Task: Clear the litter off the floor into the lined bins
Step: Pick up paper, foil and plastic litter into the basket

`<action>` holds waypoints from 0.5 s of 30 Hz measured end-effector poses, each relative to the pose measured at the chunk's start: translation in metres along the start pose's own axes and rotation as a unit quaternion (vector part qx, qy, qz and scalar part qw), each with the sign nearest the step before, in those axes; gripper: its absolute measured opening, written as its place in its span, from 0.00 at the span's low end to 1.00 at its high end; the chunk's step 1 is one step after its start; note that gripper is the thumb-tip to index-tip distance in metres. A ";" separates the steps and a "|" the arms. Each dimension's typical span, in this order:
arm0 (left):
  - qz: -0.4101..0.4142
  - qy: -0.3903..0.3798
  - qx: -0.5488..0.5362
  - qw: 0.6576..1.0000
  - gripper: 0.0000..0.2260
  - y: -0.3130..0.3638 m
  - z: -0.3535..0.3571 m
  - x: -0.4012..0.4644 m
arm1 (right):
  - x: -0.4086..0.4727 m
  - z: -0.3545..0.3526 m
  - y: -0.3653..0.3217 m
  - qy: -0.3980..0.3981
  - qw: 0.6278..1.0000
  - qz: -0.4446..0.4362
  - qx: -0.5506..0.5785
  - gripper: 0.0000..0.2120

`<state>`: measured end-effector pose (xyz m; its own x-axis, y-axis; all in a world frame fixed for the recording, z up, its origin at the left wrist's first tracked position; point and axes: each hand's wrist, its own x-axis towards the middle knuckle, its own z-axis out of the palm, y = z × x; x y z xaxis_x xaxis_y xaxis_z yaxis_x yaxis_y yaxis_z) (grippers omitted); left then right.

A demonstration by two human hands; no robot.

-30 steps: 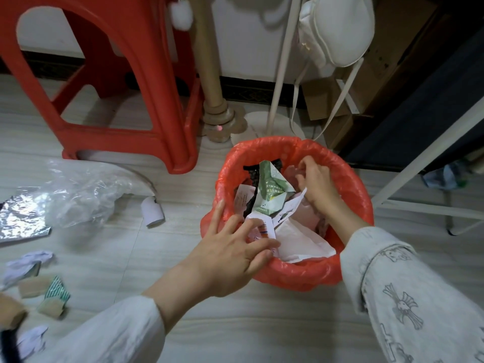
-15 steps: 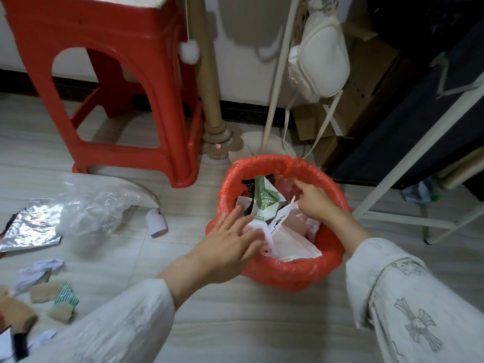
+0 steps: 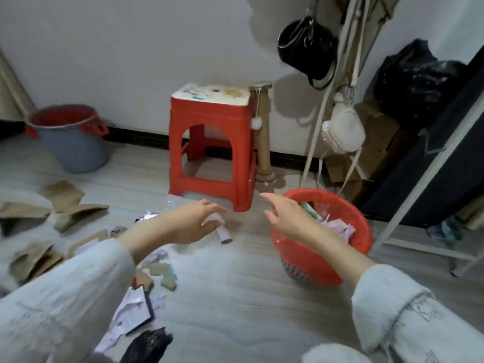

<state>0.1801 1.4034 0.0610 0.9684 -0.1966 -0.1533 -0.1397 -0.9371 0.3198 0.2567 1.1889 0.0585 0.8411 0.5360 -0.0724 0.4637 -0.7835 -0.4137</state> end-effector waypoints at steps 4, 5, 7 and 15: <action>-0.045 0.034 -0.040 0.998 0.16 -0.027 -0.018 -0.064 | -0.014 0.020 -0.066 -0.061 0.997 -0.049 -0.019 0.24; -0.059 0.038 -0.055 0.996 0.16 -0.036 -0.018 -0.077 | -0.015 0.028 -0.078 -0.082 0.995 -0.054 -0.025 0.23; -0.083 0.040 -0.086 0.992 0.16 -0.055 -0.013 -0.094 | -0.011 0.045 -0.093 -0.116 0.990 -0.064 -0.039 0.23; -0.159 -0.012 -0.133 0.978 0.16 -0.142 0.080 -0.098 | 0.060 0.140 -0.090 -0.238 0.964 -0.057 -0.104 0.22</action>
<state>0.0889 1.5328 -0.0439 0.9487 0.0839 -0.3049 0.2300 -0.8447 0.4833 0.2262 1.3354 -0.0361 0.5817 0.6668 -0.4658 0.6328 -0.7308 -0.2559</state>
